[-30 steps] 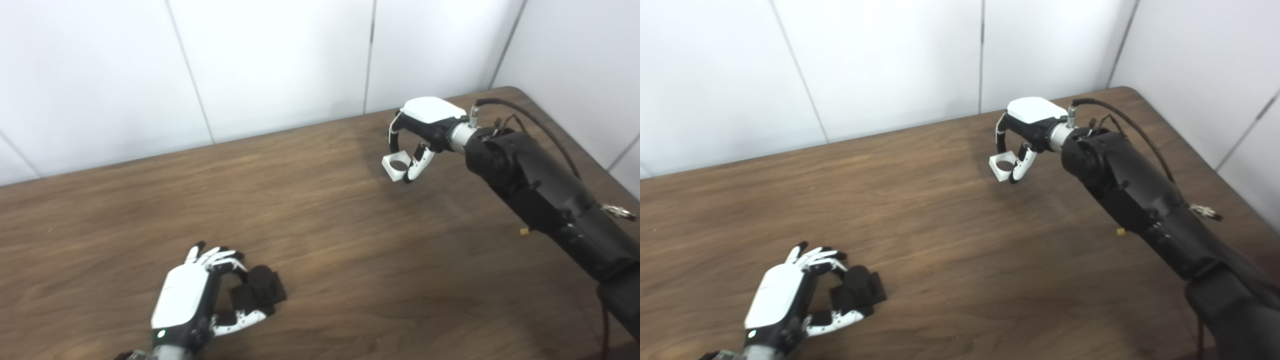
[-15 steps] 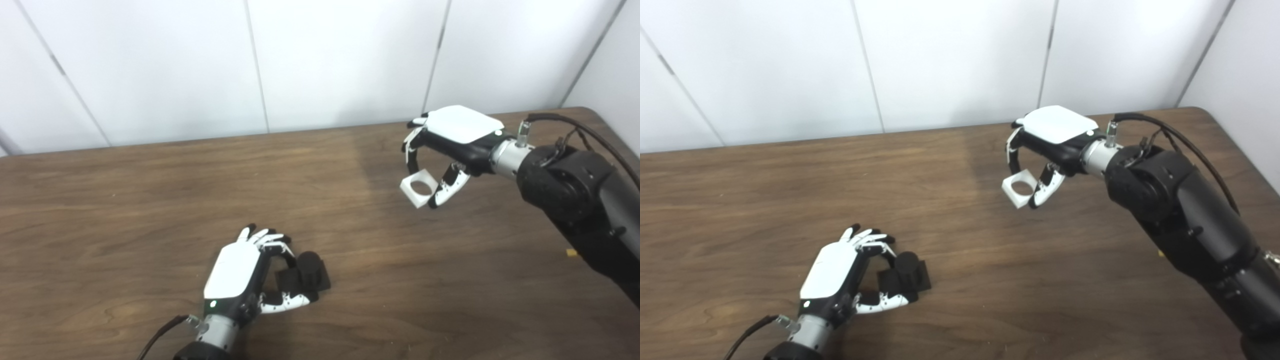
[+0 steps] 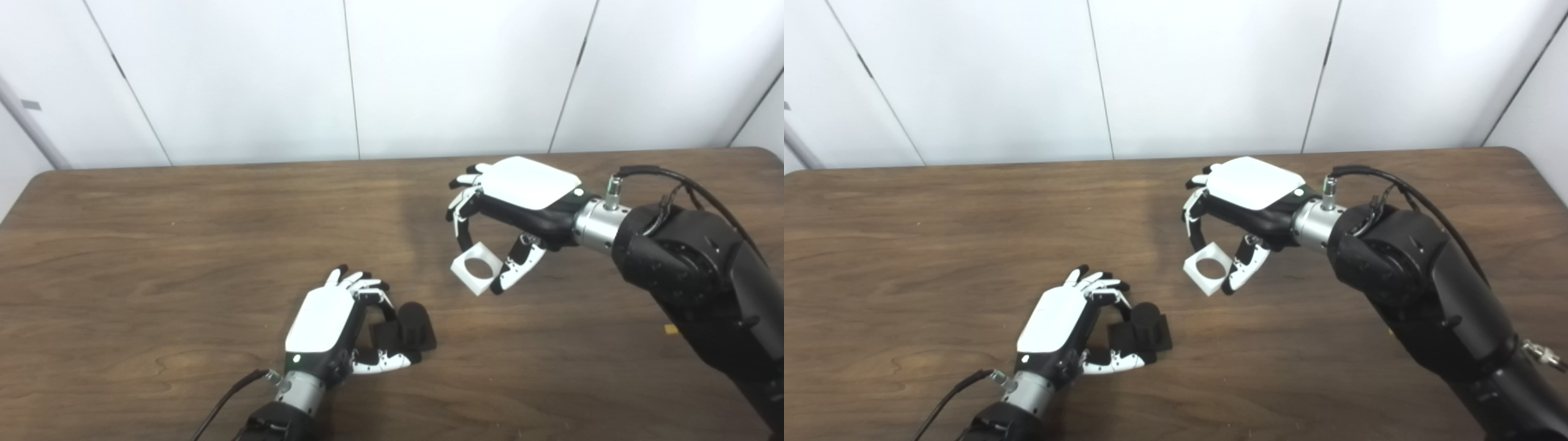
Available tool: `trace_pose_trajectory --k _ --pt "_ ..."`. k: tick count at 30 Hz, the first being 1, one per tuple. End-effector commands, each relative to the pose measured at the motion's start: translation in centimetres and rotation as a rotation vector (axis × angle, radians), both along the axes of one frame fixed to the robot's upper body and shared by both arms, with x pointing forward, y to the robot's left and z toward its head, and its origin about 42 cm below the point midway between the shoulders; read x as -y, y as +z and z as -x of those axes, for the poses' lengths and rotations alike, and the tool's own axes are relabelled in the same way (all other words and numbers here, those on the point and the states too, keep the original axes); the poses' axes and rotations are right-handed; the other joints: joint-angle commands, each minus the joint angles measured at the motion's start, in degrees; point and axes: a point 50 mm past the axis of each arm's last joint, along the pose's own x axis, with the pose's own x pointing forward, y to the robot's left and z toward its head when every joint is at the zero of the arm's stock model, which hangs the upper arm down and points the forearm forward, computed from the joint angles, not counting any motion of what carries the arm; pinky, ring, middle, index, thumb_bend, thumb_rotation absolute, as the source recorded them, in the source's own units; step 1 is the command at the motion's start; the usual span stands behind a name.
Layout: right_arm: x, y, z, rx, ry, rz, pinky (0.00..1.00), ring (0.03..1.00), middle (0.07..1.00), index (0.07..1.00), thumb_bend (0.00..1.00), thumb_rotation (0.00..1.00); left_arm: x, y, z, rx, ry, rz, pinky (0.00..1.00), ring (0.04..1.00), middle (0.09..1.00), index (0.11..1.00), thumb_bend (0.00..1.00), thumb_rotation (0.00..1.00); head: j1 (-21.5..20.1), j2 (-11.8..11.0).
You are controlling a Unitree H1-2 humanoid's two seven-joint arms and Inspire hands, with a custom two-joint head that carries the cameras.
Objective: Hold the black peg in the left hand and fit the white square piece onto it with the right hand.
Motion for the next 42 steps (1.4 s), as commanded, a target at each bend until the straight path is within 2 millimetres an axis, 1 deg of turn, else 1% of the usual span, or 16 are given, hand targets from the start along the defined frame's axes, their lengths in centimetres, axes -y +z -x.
trace_pose_trajectory --k 1,7,17,18,30,42 --pt "-0.9 2.0 0.4 0.071 0.045 -0.003 0.97 0.930 0.770 0.482 0.52 0.13 0.7 -1.6 0.6 -0.078 -0.021 -0.043 1.00 0.885 0.782 0.486 0.52 0.05 0.0 0.1" --pt "-2.6 1.2 0.6 0.055 0.095 0.015 0.95 0.926 0.768 0.483 0.52 0.13 0.9 -1.6 0.5 -0.082 -0.021 -0.052 1.00 0.886 0.783 0.486 0.52 0.05 -0.3 0.7" --pt "-4.3 0.1 0.7 0.022 0.131 0.034 0.96 0.936 0.764 0.483 0.52 0.13 0.8 -1.5 0.3 -0.089 -0.021 -0.061 1.00 0.886 0.785 0.486 0.52 0.06 -0.6 1.1" --pt "-4.4 0.0 0.7 0.017 0.130 0.036 0.97 0.938 0.764 0.483 0.52 0.13 0.8 -1.5 0.3 -0.090 -0.021 -0.060 1.00 0.887 0.787 0.487 0.52 0.06 -0.9 1.5" --pt "-4.9 -0.8 0.5 -0.011 0.123 0.046 0.97 0.941 0.771 0.483 0.52 0.13 0.7 -1.3 0.3 -0.095 -0.018 -0.056 1.00 0.889 0.790 0.486 0.52 0.06 -0.9 1.7" --pt "-5.3 -0.9 0.1 0.004 0.128 0.018 0.95 0.939 0.767 0.484 0.52 0.13 0.8 -1.3 0.3 -0.089 -0.023 -0.069 1.00 0.887 0.790 0.487 0.52 0.06 -0.8 1.9"
